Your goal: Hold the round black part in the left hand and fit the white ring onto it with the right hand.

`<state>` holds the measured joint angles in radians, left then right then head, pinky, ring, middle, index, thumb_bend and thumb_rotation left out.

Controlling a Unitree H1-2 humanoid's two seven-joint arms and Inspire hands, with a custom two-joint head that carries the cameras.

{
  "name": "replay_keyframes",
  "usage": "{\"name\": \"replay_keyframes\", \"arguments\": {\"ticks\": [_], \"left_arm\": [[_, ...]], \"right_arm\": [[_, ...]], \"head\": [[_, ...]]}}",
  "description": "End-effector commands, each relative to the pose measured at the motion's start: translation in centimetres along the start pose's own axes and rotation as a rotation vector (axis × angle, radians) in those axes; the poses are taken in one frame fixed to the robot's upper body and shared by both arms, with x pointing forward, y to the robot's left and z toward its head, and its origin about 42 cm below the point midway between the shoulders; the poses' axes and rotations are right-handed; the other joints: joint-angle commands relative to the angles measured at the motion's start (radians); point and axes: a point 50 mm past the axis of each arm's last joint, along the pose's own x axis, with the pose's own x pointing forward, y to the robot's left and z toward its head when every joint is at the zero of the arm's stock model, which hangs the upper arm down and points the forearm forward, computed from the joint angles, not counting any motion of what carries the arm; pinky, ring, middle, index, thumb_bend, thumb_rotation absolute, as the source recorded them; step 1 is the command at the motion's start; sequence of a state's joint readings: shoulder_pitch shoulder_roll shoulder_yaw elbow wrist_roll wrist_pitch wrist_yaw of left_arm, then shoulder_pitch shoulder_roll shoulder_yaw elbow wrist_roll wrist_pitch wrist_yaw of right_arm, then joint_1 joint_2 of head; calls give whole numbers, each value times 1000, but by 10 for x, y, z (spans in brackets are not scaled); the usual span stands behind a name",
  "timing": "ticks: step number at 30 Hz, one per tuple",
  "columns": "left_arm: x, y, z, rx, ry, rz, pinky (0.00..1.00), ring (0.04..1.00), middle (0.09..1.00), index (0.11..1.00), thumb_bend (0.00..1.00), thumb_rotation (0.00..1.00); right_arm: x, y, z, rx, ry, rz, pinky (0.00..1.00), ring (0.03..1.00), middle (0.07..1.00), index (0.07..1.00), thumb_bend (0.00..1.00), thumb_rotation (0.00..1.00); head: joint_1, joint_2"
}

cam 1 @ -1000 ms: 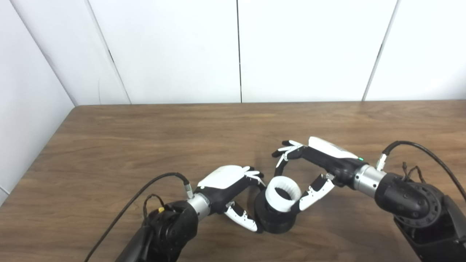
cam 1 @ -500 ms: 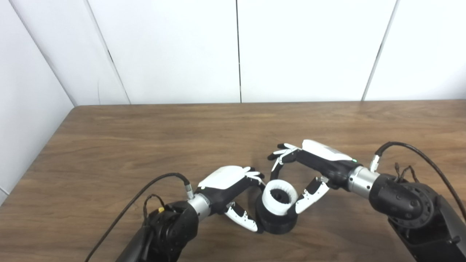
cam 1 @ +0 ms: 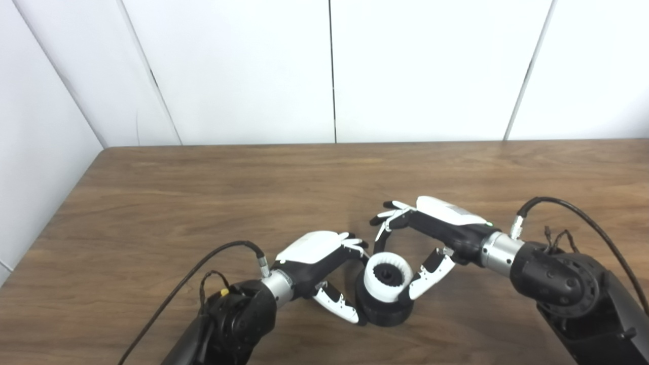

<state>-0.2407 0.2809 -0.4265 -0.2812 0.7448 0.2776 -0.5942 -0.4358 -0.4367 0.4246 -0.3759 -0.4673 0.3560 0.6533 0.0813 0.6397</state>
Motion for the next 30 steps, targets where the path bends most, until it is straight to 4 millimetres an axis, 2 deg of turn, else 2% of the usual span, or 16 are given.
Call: {"name": "replay_keyframes", "arguments": {"ticks": [1,2,3,4,6,13,30], "left_arm": [[2,16,7,25,-21,45,1000,1000,945,722,879,300],[2,16,7,28,-21,46,1000,1000,945,721,880,300],[2,16,6,28,-22,46,1000,1000,945,720,880,298],[2,16,6,27,-23,46,1000,1000,945,720,879,297],[2,15,6,20,-22,47,1000,1000,945,719,881,295],[1,15,6,23,-21,46,1000,1000,944,738,893,300],[-2,17,4,33,-16,50,1000,1000,946,834,938,327]], "right_arm": [[1,-16,11,-65,-50,-35,889,994,874,493,521,164],[1,-16,11,-65,-49,-32,889,993,874,494,521,165],[1,-16,11,-65,-49,-30,888,991,873,577,718,285],[0,-15,10,-65,-49,-29,887,989,872,610,790,334],[0,-15,9,-64,-47,-25,888,987,873,655,863,381],[-1,-15,6,-65,-36,-21,886,984,879,704,911,420],[-5,-19,-3,-52,-25,-59,856,971,874,685,931,434]], "head": [[0,1],[0,3],[0,3],[0,3],[1,4],[2,5],[11,5]]}}
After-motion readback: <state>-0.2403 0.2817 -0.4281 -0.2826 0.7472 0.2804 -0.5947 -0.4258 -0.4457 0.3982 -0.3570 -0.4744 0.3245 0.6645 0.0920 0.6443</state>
